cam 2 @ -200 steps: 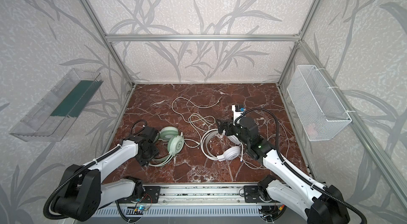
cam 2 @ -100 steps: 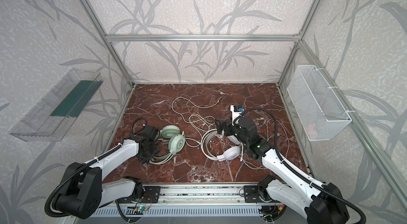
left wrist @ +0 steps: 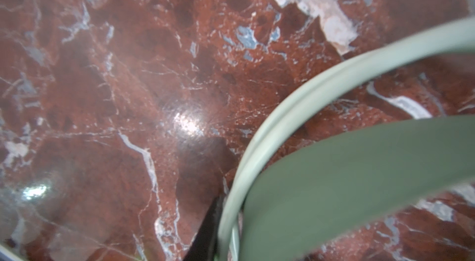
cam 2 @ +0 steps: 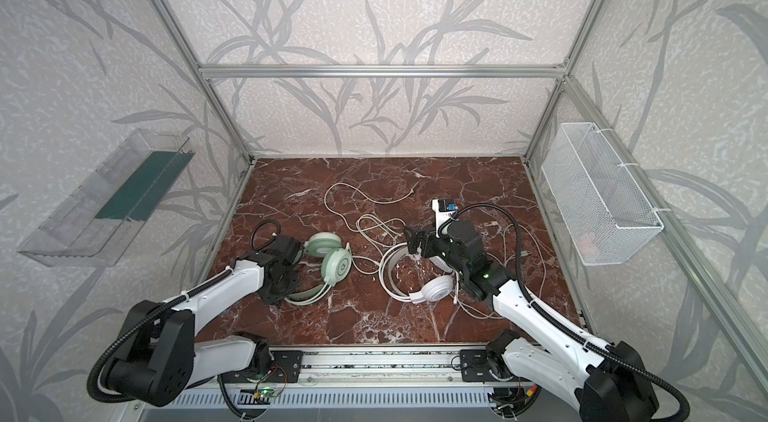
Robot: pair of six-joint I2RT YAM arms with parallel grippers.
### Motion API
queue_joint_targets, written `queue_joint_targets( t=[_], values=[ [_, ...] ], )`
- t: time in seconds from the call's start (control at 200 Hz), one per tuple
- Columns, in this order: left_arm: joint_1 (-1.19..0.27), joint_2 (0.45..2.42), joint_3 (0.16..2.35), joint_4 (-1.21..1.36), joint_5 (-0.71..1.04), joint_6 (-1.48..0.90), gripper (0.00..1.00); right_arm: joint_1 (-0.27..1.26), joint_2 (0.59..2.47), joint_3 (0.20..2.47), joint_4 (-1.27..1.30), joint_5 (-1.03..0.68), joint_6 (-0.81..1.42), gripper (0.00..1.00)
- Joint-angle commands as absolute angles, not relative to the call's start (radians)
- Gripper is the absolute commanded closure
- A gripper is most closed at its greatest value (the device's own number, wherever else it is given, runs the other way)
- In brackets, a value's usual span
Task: Wrap the headphones
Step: 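Close the left gripper on the green headband while the right gripper hovers nearby, then lift the green headphones with the left gripper, drawing them farther from the robot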
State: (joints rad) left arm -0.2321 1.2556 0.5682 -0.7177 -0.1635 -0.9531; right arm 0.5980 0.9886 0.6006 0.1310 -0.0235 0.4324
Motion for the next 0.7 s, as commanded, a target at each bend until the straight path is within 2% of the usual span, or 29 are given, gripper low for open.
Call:
queue_joint_targets(
  t=[0.0,0.285,0.465,0.695],
  values=[
    [-0.232,1.215,0.615,-0.839,-0.180,-0.945,1.00,0.607,0.999,0.594,0.169,-0.012,0.417,0.01],
    [-0.229,1.039,0.873,-1.021,-0.234,-0.847,1.00,0.627,1.023,0.618,0.174,-0.068,0.404,0.01],
    [-0.228,0.911,1.023,-0.987,-0.240,-0.744,1.00,0.660,0.984,0.667,0.146,-0.101,0.353,0.01],
    [-0.228,0.954,1.407,-1.065,-0.146,-0.584,1.00,0.674,0.936,0.685,0.208,-0.162,0.329,0.01]
  ],
)
